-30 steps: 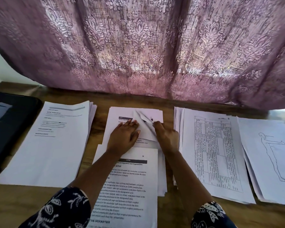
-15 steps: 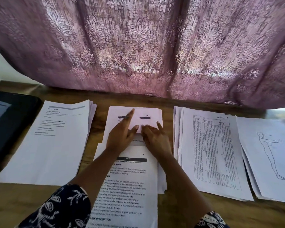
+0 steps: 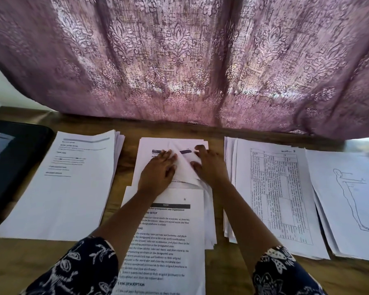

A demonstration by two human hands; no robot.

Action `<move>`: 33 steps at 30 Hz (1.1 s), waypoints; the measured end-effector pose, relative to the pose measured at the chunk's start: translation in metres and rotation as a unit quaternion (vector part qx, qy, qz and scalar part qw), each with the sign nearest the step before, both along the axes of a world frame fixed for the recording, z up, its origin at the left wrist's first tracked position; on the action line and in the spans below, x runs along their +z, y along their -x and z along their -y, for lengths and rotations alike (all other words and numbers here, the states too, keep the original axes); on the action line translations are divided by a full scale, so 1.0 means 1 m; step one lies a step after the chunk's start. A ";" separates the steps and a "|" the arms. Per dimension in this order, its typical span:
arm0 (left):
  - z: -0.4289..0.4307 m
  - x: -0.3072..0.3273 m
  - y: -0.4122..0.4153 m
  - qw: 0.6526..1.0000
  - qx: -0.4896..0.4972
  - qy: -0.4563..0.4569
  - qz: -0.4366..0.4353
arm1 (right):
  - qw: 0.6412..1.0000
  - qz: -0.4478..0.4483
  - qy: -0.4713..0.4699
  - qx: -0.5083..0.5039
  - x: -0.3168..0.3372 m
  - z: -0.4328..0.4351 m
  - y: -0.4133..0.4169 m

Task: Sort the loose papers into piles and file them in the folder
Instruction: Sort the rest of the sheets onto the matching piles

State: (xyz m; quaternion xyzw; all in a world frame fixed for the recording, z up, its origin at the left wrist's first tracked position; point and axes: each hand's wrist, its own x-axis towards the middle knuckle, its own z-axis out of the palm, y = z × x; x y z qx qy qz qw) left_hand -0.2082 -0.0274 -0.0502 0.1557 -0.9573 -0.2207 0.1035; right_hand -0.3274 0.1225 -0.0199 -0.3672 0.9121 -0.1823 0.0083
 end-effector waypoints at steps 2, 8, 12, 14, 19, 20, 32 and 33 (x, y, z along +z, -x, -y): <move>0.001 -0.001 -0.001 1.000 0.000 -0.003 0.000 | 0.991 0.052 0.100 -0.079 0.007 0.004 -0.011; 0.002 -0.003 -0.001 1.000 -0.007 -0.010 -0.015 | 0.929 0.178 0.283 -0.157 0.006 0.001 -0.029; -0.004 0.005 -0.005 0.994 0.016 -0.084 -0.065 | 0.987 0.006 0.162 -0.001 -0.012 -0.006 -0.034; -0.007 0.010 -0.005 0.983 0.015 -0.146 -0.111 | 0.987 -0.089 0.117 0.062 -0.017 -0.010 -0.033; -0.006 0.010 -0.002 0.991 0.016 -0.094 -0.096 | 0.977 -0.089 0.128 0.146 -0.014 -0.016 -0.027; -0.004 0.005 0.000 0.995 0.011 -0.054 -0.080 | 0.980 -0.028 0.147 0.129 -0.010 -0.016 -0.025; 0.002 0.000 0.000 1.000 0.001 -0.009 -0.015 | 0.998 0.058 0.019 -0.019 -0.003 -0.002 -0.007; 0.002 0.000 -0.001 1.000 -0.001 -0.011 -0.017 | 0.995 0.068 0.059 -0.050 -0.001 -0.002 -0.010</move>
